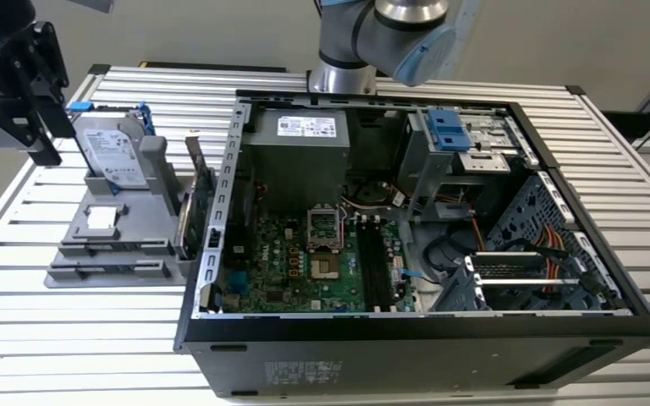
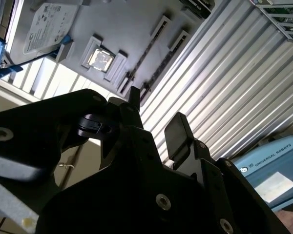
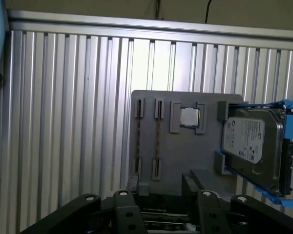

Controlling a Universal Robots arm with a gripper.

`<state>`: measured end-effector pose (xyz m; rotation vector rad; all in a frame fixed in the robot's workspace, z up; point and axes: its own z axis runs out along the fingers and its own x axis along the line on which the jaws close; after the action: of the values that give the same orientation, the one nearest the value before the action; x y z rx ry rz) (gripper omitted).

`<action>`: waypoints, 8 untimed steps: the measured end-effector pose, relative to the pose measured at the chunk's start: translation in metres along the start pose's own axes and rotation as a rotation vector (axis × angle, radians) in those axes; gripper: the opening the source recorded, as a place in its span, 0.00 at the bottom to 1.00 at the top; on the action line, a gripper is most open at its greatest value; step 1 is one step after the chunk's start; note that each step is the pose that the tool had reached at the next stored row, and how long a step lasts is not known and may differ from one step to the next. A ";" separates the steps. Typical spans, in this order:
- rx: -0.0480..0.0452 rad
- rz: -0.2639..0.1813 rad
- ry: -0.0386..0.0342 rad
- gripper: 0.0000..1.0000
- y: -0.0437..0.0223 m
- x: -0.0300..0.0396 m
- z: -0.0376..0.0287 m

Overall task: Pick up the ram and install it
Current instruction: 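Pick up the ram and move it above insertion slot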

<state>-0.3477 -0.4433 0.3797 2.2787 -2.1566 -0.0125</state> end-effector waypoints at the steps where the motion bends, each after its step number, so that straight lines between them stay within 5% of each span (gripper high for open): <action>1: 0.0011 0.000 0.0001 1.00 0.0001 0.0000 0.0003; 8: 0.0065 0.000 0.0004 1.00 0.0010 0.0000 0.0024</action>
<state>-0.3487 -0.4434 0.3774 2.2820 -2.1595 -0.0049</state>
